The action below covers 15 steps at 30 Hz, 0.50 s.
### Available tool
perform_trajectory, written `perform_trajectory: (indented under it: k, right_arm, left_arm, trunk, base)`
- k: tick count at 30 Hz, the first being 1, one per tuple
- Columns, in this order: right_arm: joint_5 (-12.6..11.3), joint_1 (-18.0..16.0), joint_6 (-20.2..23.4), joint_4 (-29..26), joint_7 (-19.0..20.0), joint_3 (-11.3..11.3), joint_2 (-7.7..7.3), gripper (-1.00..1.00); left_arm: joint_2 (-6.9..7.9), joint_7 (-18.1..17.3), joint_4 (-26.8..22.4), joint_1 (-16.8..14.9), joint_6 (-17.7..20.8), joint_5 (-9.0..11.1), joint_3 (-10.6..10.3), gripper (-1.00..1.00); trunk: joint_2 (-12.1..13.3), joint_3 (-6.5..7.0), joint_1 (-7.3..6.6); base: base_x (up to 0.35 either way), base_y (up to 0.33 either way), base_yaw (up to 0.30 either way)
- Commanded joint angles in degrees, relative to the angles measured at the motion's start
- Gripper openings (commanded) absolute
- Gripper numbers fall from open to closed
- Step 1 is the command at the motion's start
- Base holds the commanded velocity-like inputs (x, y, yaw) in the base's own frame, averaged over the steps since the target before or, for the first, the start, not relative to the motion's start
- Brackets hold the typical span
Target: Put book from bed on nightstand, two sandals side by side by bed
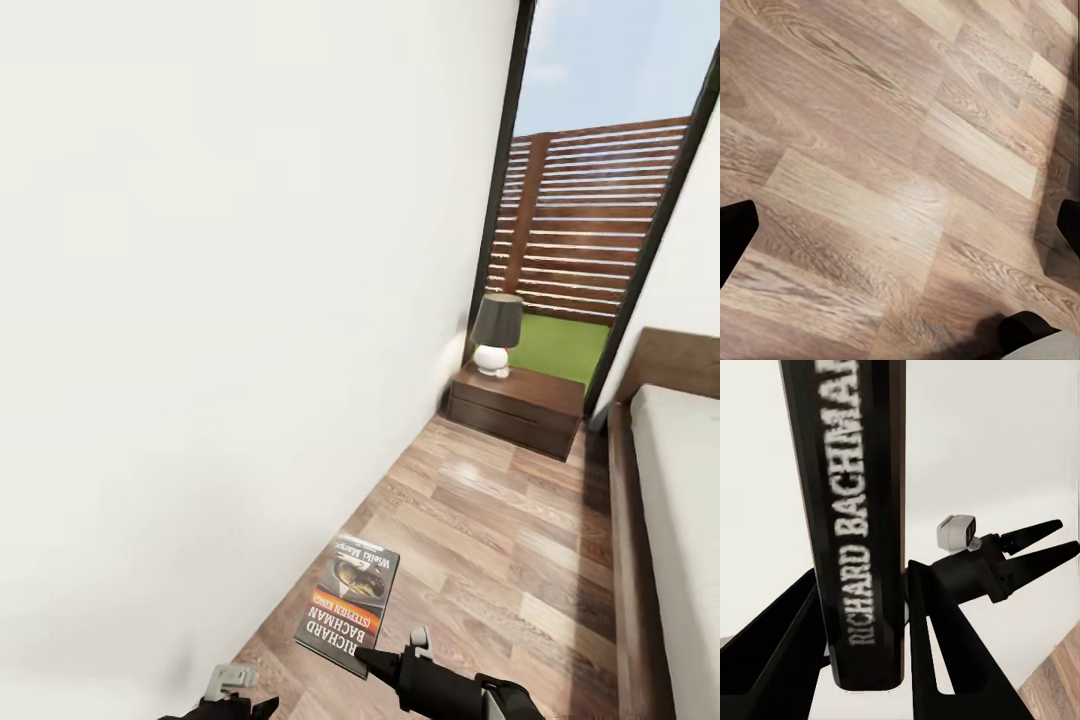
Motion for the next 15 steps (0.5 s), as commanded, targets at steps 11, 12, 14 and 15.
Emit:
perform_trajectory:
  k: [11, 12, 14, 15]
  right_arm:
    - [-0.1, 0.0, 0.6, 0.0, 0.1, -0.3, 0.05, -1.00]
    - [-0.1, 0.0, 0.6, 0.0, 0.1, -0.3, 0.05, -1.00]
    - [-0.1, 0.0, 0.6, 0.0, 0.1, -0.3, 0.05, -1.00]
    - [-0.1, 0.0, 0.6, 0.0, 0.1, -0.3, 0.05, -1.00]
  left_arm:
    - [0.03, -0.3, 0.0, 0.0, 0.0, 0.3, 0.2, 1.00]
    - [0.02, -0.3, 0.0, 0.0, 0.0, 0.3, 0.2, 1.00]
    - [0.04, -0.3, 0.0, 0.0, 0.0, 0.3, 0.2, 1.00]
    - [0.02, -0.3, 0.0, 0.0, 0.0, 0.3, 0.2, 1.00]
  trunk:
    - [0.0, -0.21, 0.00]
    - [0.0, -0.21, 0.00]
    - [0.0, -0.21, 0.00]
    - [0.0, -0.21, 0.00]
  base:
    - [0.232, 0.000, -0.088]
    - [0.333, 0.000, -0.002]
    - [0.334, 0.000, -0.001]
    - [0.334, 0.000, 0.000]
